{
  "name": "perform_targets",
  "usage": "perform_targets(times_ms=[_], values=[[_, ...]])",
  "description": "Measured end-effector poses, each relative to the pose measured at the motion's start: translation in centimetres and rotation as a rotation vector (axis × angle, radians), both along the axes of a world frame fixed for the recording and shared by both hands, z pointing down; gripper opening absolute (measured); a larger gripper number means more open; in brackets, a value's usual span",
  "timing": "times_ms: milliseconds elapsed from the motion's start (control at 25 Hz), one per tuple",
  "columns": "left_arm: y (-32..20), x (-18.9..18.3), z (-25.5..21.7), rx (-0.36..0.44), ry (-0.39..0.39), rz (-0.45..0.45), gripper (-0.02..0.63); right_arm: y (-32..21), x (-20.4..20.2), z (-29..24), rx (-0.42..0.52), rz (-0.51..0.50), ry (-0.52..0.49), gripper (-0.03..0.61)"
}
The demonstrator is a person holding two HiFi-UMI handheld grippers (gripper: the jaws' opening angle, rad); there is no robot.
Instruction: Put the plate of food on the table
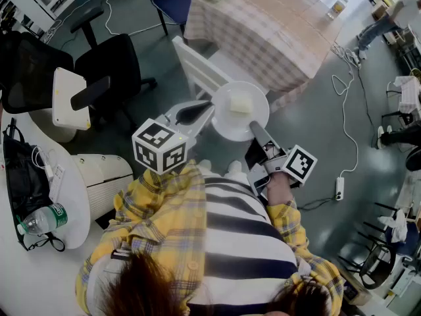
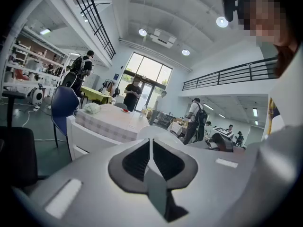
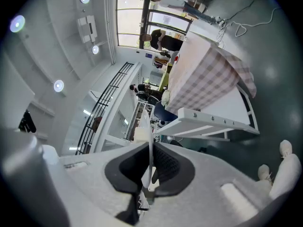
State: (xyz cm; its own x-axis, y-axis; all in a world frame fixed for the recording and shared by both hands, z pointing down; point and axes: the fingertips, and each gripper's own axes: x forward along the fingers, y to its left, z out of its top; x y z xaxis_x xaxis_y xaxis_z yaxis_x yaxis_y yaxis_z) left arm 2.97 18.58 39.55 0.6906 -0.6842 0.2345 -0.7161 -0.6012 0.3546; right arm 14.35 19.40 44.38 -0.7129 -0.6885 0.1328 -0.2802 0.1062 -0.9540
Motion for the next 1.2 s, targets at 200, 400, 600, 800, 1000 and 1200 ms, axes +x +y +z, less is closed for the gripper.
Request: perform_targets(times_ms=[200,400,600,800,1000,1200], values=[[0.2,0.0,0.2,-0.009,-0.001,-0.003,0.021,0.0,0.0,0.3,-0.011,0.002,-0.008,0.015],[0.2,-0.3,0.4,-0.016,0.006,-0.013,0.02,-0.1,-0.1,0.5,-0.013,-0.001,-0.007,0.015],[0.1,-0.7,0.3,-0.019,0.02,-0.025,0.02,-0.2,-0.2,0.6,-0.021,-0.004,-0.004,0.015],[-0.3,-1.1,0.3,-0.017,0.023,-0.026,0.018,-0.7,-0.4,0.6,-0.042,0.006,-0.022,0.014],[-0.9,-1.8,0.3,-0.017,0.022,-0.029,0.018,-1.5,-0.9,0.7,-0.053,0.014,-0.031,0.014],[-1.8,-2.9,0.3,-0.009,0.02,-0.022,0.018,-2.7,-1.4,0.8,-0.046,0.023,-0.02,0.015]])
